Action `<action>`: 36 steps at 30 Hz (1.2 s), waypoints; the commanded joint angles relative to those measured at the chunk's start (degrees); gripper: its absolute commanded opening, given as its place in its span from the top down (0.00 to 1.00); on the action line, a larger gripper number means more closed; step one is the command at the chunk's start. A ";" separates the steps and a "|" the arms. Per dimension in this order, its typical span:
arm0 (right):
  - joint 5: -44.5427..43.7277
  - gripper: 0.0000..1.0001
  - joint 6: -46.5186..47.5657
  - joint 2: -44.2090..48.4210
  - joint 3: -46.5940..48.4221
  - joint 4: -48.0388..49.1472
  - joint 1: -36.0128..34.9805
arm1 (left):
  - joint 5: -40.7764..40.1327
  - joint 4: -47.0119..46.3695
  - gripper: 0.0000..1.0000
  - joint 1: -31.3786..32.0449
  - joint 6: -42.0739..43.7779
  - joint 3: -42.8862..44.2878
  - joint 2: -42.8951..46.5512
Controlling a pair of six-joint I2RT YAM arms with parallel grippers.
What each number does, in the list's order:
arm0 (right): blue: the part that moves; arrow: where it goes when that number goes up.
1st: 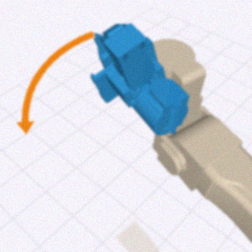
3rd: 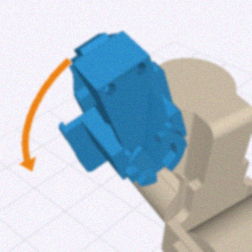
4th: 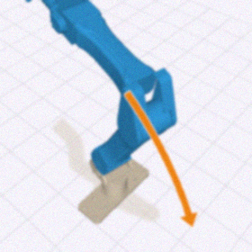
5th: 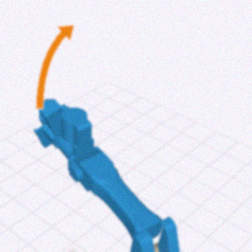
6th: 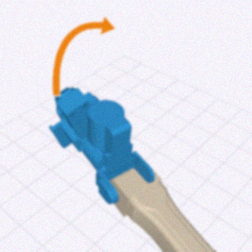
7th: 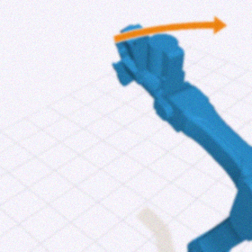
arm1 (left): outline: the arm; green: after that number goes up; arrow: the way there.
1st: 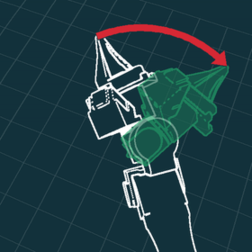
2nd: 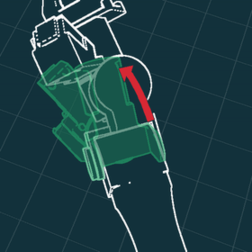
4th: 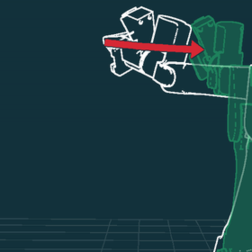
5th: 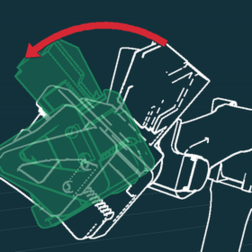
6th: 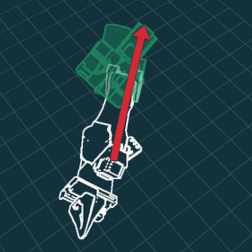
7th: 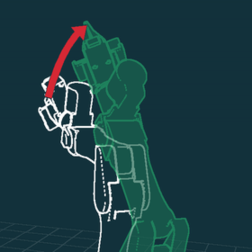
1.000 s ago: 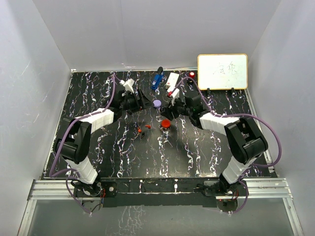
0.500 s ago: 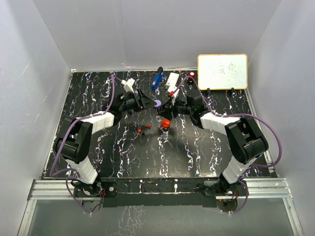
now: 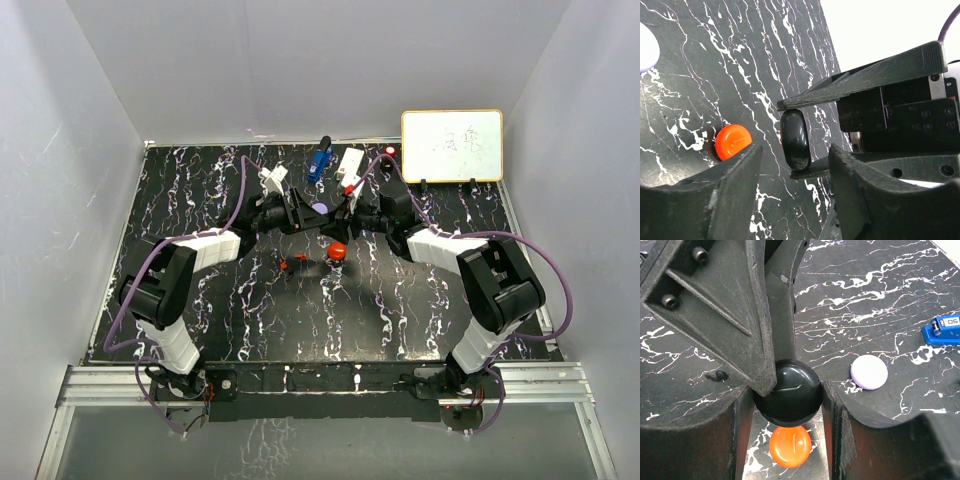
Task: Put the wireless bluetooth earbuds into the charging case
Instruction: Pick up the charging case at the center of the board.
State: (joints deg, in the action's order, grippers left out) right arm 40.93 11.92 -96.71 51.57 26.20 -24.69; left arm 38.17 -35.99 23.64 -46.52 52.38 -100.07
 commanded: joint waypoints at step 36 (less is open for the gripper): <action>3.05 1.00 -1.29 2.15 0.36 6.68 0.23 | 0.66 -5.49 0.63 0.62 -0.93 1.87 -1.26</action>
State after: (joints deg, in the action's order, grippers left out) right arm 42.48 11.05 -96.68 51.55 28.58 -24.62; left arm 38.41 -40.14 23.99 -47.62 52.77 -101.91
